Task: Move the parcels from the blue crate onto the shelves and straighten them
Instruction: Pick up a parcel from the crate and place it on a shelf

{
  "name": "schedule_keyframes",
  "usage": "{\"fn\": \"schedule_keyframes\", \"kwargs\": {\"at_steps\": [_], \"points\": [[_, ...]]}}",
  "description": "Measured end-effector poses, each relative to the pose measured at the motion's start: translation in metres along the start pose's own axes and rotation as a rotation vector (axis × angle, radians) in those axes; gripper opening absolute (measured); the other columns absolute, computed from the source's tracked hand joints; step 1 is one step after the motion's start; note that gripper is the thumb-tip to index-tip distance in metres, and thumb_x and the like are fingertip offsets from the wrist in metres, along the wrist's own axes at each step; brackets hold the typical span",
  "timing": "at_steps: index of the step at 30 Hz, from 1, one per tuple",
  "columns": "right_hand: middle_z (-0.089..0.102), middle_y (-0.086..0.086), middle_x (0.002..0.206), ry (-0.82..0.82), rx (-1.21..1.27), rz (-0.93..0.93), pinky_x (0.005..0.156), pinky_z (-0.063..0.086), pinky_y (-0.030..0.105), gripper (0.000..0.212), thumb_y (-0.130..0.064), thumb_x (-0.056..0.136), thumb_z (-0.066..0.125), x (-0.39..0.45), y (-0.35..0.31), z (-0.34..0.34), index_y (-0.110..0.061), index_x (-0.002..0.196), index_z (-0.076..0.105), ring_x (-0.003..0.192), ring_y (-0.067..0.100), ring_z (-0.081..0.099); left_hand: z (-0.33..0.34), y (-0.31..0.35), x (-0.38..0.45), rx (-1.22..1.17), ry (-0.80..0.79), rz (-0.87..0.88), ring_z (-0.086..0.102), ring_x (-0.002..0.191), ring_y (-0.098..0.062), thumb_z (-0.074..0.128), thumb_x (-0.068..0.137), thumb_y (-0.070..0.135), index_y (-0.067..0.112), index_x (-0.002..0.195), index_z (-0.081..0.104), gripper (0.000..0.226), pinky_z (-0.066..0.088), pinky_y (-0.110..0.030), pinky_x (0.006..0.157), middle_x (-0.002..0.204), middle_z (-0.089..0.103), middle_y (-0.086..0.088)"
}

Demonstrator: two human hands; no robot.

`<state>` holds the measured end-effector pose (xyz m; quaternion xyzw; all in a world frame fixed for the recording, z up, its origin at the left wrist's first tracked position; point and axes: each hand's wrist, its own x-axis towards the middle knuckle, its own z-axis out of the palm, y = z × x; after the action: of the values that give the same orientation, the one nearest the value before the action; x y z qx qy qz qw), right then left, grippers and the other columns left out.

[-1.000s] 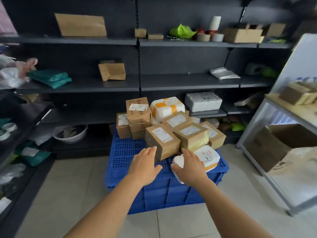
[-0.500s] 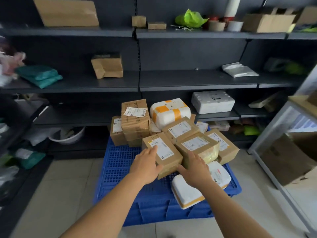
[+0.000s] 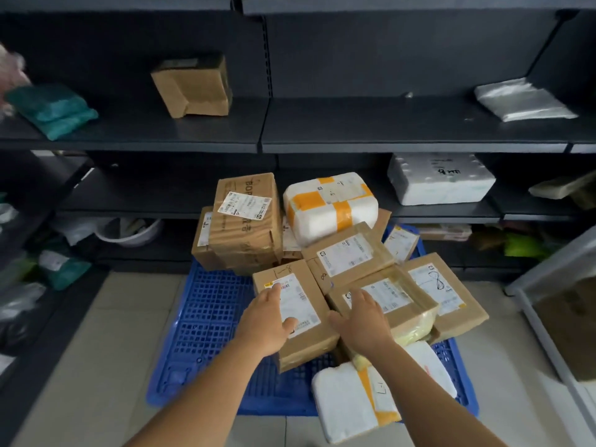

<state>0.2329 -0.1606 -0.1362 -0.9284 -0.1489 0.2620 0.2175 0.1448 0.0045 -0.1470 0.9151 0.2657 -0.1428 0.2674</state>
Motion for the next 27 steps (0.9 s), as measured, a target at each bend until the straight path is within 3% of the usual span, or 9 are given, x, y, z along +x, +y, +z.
{"fn": "schedule_keyframes", "kwargs": {"at_steps": [4,8,14,20,24,27], "points": [[0.044,0.001,0.139,-0.05,-0.021,-0.027,0.108,0.033,0.039,0.061,-0.046,0.089,0.054,0.016,-0.01,0.016,-0.019,0.141,0.035,0.129,0.023,0.039,0.005,-0.012,0.009,-0.041,-0.023,-0.059,0.033,0.137,-0.023,0.058,0.091,0.038,0.017,0.154,0.008,0.083,0.033,-0.04,0.112,0.153,0.026,-0.002],[0.031,0.003,0.152,-0.114,-0.078,-0.042,0.115,0.026,0.041,0.076,-0.047,0.091,0.053,0.03,-0.019,0.041,-0.018,0.152,0.019,0.14,0.025,0.028,0.012,-0.029,0.016,-0.107,-0.056,-0.105,0.046,0.125,-0.022,0.062,0.088,0.042,0.025,0.15,0.015,0.079,0.045,-0.043,0.101,0.14,0.039,-0.003],[0.022,0.002,0.157,-0.108,-0.233,-0.03,0.117,0.017,0.041,0.079,-0.05,0.092,0.05,0.042,-0.028,0.057,-0.017,0.153,0.012,0.144,0.027,0.014,0.021,-0.043,0.021,-0.176,-0.157,-0.153,0.04,0.134,-0.02,0.055,0.094,0.04,0.019,0.154,-0.01,0.091,0.038,-0.036,0.105,0.155,0.027,-0.002],[0.022,0.001,0.156,-0.058,-0.284,0.018,0.117,0.014,0.044,0.083,-0.051,0.087,0.057,0.047,-0.037,0.07,-0.021,0.152,0.015,0.144,0.029,0.013,0.027,-0.05,0.023,-0.301,-0.151,-0.161,0.05,0.126,-0.02,0.058,0.094,0.032,0.022,0.151,-0.018,0.095,0.044,-0.034,0.099,0.146,0.044,-0.002],[0.019,0.003,0.157,-0.039,-0.241,0.041,0.117,0.013,0.044,0.084,-0.047,0.087,0.061,0.043,-0.046,0.077,-0.019,0.152,0.015,0.145,0.029,0.013,0.031,-0.057,0.024,-0.405,-0.094,-0.153,0.051,0.127,-0.019,0.064,0.091,0.025,0.022,0.152,-0.014,0.099,0.047,-0.035,0.101,0.143,0.048,-0.001],[0.019,0.004,0.155,-0.004,-0.113,0.034,0.115,0.022,0.043,0.086,-0.041,0.086,0.066,0.032,-0.057,0.084,-0.018,0.152,0.015,0.142,0.026,0.021,0.028,-0.07,0.018,-0.44,-0.051,-0.152,0.053,0.124,-0.019,0.067,0.088,0.024,0.022,0.153,0.003,0.091,0.048,-0.033,0.097,0.14,0.052,0.001]]}}
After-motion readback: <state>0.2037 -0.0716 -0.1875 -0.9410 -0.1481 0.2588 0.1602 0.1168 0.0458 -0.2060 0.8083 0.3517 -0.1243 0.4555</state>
